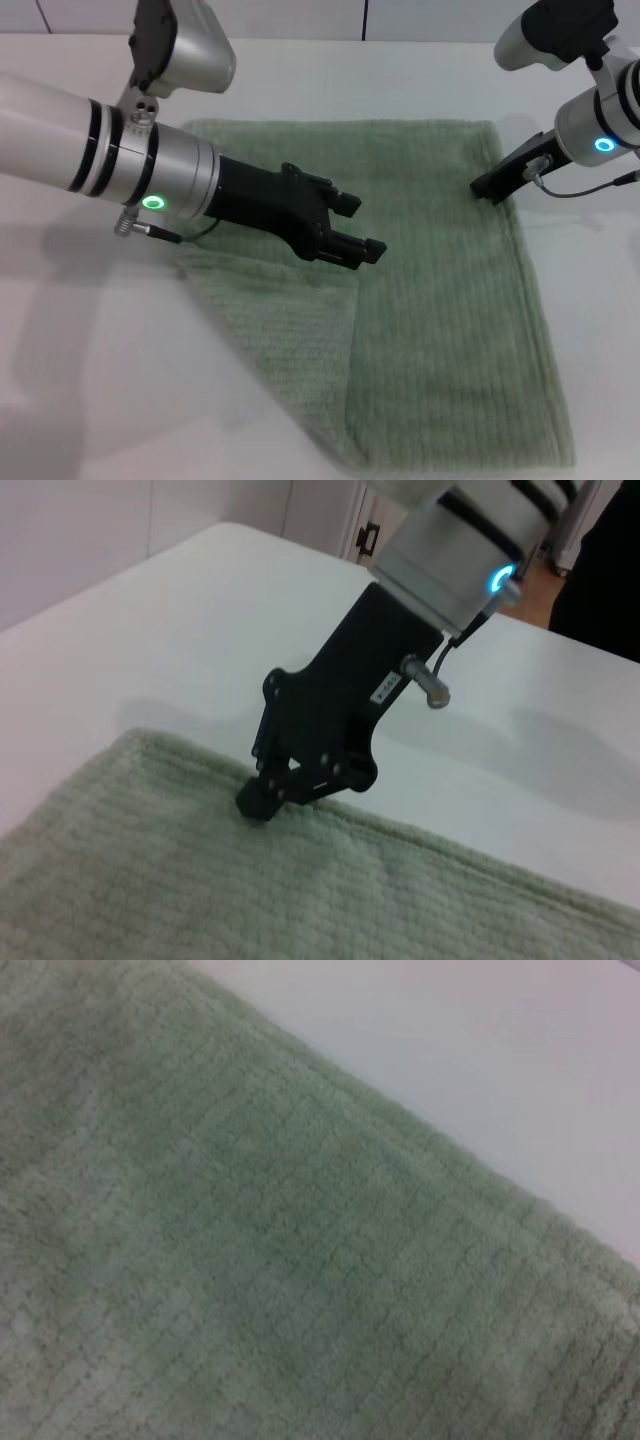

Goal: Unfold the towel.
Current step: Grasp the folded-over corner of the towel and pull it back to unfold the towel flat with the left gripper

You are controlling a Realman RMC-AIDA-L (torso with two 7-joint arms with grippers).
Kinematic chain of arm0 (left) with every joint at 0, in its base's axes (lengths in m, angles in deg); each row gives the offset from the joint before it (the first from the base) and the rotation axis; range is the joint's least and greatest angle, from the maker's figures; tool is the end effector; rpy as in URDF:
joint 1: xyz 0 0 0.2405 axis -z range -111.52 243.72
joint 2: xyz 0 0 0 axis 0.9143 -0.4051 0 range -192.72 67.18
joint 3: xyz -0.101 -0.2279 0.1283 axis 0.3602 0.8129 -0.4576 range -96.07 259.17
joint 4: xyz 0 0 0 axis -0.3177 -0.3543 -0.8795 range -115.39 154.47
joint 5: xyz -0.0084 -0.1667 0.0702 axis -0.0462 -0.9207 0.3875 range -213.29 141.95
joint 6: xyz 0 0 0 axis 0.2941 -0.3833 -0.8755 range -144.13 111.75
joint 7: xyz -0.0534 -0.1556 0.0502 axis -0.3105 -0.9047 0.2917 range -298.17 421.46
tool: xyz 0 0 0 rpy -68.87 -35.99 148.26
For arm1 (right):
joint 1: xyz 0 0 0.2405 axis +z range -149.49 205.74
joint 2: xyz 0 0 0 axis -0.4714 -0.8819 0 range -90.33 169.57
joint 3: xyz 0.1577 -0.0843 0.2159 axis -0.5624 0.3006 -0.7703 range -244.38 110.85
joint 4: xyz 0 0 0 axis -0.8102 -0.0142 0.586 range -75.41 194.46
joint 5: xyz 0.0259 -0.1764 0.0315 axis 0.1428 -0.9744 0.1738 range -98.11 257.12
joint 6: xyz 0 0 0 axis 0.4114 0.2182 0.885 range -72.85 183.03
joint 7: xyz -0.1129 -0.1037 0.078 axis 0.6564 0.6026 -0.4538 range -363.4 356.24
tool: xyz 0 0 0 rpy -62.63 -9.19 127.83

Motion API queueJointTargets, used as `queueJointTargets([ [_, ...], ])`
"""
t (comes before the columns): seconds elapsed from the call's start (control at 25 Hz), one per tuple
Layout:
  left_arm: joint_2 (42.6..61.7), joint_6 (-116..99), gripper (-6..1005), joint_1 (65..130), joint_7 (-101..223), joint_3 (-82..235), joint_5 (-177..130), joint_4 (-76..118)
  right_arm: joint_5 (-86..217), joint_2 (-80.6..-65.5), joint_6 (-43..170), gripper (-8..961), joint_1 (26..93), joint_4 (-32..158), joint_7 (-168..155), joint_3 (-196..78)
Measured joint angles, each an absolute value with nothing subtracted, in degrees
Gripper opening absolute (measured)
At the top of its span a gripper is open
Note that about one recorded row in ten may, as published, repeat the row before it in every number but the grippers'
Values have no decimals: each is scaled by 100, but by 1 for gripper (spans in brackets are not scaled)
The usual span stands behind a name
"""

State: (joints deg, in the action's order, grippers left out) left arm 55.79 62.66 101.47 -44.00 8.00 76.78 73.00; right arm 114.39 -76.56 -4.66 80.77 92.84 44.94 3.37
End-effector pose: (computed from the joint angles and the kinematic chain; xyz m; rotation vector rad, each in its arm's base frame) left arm -0.1858 0.3436 -0.0773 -2.9869 -0.5534 -0.2748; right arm 0.2368 0.4280 -0.0694 -2.5399 0.8742 -0.3905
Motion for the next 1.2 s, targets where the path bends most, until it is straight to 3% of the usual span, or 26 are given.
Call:
queueJointTargets([
  [1.2, 5606, 5114, 675, 10400, -4393, -436, 7630, 6469, 11440, -7657, -485, -1, 8076, 9283, 4475, 325],
])
